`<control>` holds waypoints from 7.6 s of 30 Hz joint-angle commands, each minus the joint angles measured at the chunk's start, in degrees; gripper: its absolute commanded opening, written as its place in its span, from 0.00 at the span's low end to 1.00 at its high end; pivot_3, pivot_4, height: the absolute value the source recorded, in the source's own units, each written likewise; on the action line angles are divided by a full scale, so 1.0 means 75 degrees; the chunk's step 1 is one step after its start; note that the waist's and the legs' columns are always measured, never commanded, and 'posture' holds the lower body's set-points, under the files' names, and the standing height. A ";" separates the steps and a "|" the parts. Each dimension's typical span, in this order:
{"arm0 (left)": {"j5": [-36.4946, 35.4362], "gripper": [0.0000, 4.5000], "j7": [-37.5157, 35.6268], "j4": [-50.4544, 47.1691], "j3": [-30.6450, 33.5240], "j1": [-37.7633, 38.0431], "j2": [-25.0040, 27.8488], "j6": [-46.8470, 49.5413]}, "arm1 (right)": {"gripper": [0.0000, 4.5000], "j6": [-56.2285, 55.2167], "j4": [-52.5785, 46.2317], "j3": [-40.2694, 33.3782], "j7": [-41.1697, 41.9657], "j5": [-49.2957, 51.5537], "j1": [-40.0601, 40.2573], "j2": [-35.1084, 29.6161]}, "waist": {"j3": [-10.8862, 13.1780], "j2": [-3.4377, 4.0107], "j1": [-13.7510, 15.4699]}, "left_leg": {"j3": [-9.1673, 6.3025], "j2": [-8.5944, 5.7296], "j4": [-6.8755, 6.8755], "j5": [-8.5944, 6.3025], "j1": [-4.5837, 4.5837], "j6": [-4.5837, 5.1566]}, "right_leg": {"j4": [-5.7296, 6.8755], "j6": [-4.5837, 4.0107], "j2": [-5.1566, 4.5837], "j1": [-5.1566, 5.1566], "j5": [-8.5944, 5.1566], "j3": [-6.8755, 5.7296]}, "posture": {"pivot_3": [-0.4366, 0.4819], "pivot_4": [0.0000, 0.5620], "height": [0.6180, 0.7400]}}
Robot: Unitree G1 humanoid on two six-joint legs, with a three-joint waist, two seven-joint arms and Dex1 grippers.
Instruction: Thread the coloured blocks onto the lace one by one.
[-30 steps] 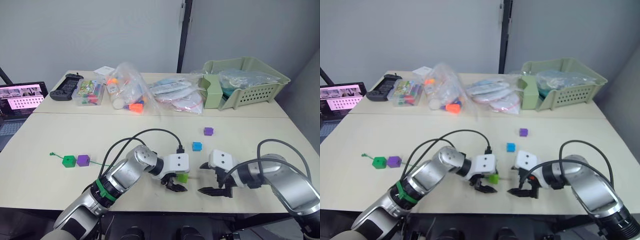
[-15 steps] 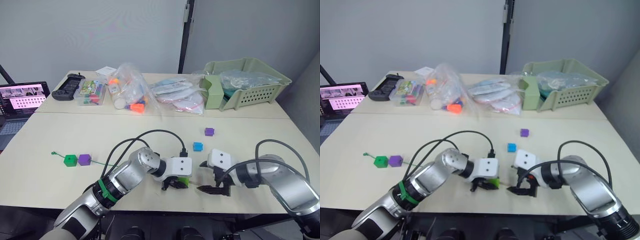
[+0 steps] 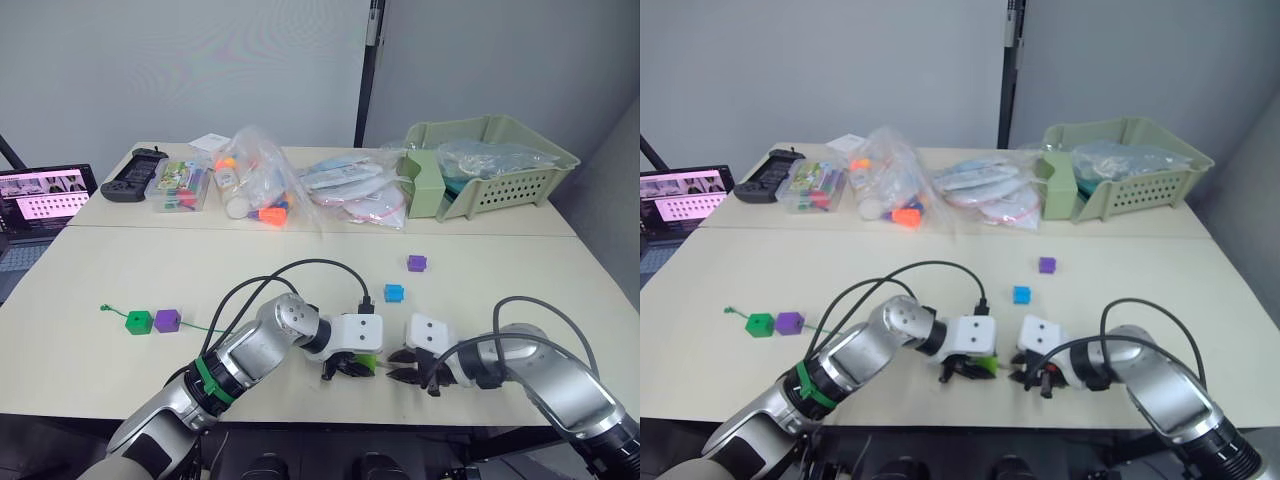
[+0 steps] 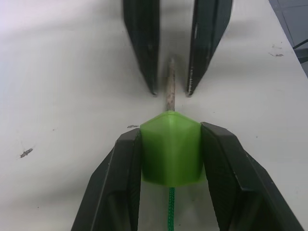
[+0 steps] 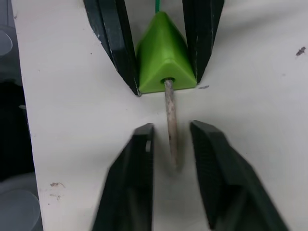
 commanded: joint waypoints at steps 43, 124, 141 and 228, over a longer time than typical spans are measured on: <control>0.0172 0.29 -0.1989 0.6905 0.3365 0.0684 0.5472 -0.6742 | 0.00 -0.0483 0.0435 0.0503 0.0747 -0.0235 -0.1377 -0.0202 | -0.0005 0.0014 -0.0218 | 0.0049 0.0035 -0.0038 0.0000 0.0049 0.0000 | 0.0080 -0.0043 0.0008 -0.0039 -0.0022 -0.0002 | 0.48 0.27 1.00; -0.1011 0.68 -0.0251 -0.0421 0.1373 0.0760 0.1097 -0.0971 | 0.00 0.0667 0.0003 0.1075 0.0284 -0.0279 -0.1997 0.0534 | 0.0011 -0.0021 0.0027 | 0.0006 0.0007 0.0087 0.0000 -0.0102 0.0000 | 0.0135 -0.0031 -0.0002 -0.0135 -0.0016 -0.0008 | 0.48 0.27 1.00; -0.0924 0.01 -0.0077 -0.0086 0.1417 0.0630 0.0763 -0.1090 | 0.00 0.0700 0.0005 0.1090 0.0291 -0.0263 -0.1937 0.0489 | 0.0012 -0.0021 0.0028 | 0.0005 0.0006 0.0088 0.0000 -0.0103 0.0000 | 0.0135 -0.0031 -0.0002 -0.0135 -0.0016 -0.0008 | 0.48 0.27 1.00; -0.1243 0.00 -0.0123 -0.0615 0.2003 0.1088 0.1589 -0.0806 | 0.27 0.4898 -0.4758 -0.0457 -0.9009 0.0093 0.1210 0.6104 | 0.0003 0.0001 -0.0145 | -0.0020 -0.0001 0.0066 0.0000 -0.0095 -0.0001 | 0.0166 -0.0028 -0.0005 -0.0142 -0.0014 -0.0004 | 0.48 0.27 1.00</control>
